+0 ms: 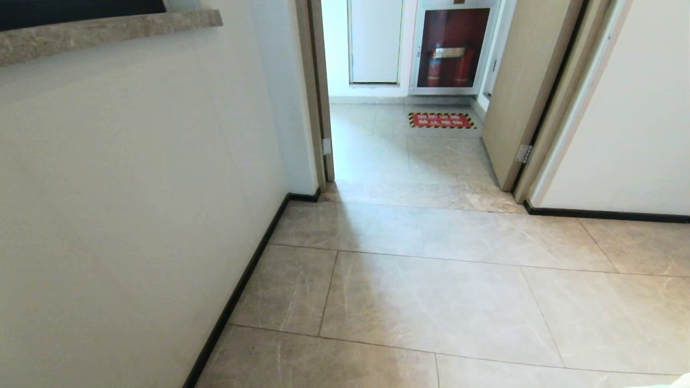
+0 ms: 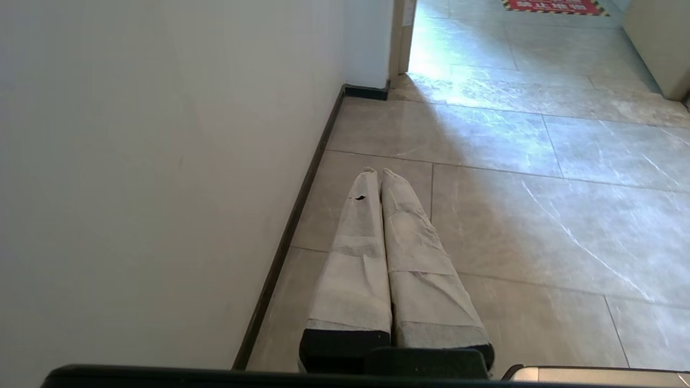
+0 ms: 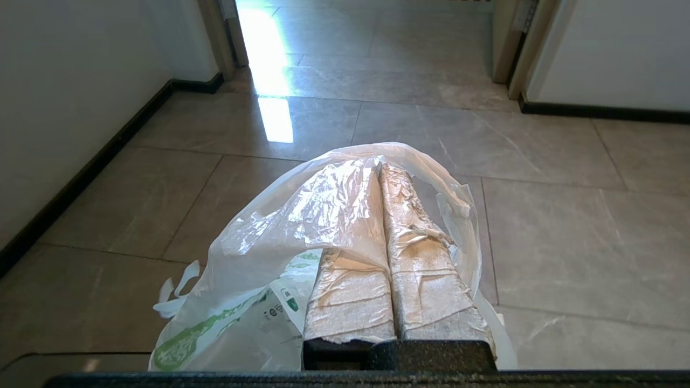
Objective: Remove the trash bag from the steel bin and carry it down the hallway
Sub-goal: Put the trash bag at the door
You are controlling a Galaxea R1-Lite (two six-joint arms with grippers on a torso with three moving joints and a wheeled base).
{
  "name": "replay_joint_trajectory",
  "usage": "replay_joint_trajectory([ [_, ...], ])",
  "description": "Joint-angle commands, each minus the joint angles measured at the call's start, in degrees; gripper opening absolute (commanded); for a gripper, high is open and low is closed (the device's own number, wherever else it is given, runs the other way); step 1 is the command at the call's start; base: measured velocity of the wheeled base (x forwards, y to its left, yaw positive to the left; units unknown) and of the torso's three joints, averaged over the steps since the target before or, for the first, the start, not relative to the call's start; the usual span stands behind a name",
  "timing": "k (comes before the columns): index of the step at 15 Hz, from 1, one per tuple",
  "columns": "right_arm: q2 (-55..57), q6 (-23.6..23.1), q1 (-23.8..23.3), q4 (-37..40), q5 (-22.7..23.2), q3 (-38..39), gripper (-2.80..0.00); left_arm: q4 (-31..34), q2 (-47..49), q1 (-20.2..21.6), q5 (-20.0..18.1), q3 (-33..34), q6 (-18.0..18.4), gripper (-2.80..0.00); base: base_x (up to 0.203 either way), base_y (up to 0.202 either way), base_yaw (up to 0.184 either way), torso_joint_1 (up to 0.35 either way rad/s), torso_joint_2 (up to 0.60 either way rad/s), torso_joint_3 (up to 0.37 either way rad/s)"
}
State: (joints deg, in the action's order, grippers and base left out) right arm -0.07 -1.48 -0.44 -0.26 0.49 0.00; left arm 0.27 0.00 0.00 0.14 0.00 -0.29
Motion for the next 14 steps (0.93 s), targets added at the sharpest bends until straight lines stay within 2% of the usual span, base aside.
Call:
replay_joint_trajectory([
  [1, 0.07, -0.02, 0.00, 0.00, 0.04, 0.09, -2.80, 0.08, 0.00, 0.00, 0.04, 0.00, -0.06, -2.80, 0.192, 0.000, 0.004, 0.002, 0.00, -0.002],
  [14, 0.07, -0.02, 0.00, 0.00, 0.04, 0.09, -2.80, 0.08, 0.00, 0.00, 0.04, 0.00, -0.06, -2.80, 0.193, 0.000, 0.001, 0.002, 0.00, 0.001],
])
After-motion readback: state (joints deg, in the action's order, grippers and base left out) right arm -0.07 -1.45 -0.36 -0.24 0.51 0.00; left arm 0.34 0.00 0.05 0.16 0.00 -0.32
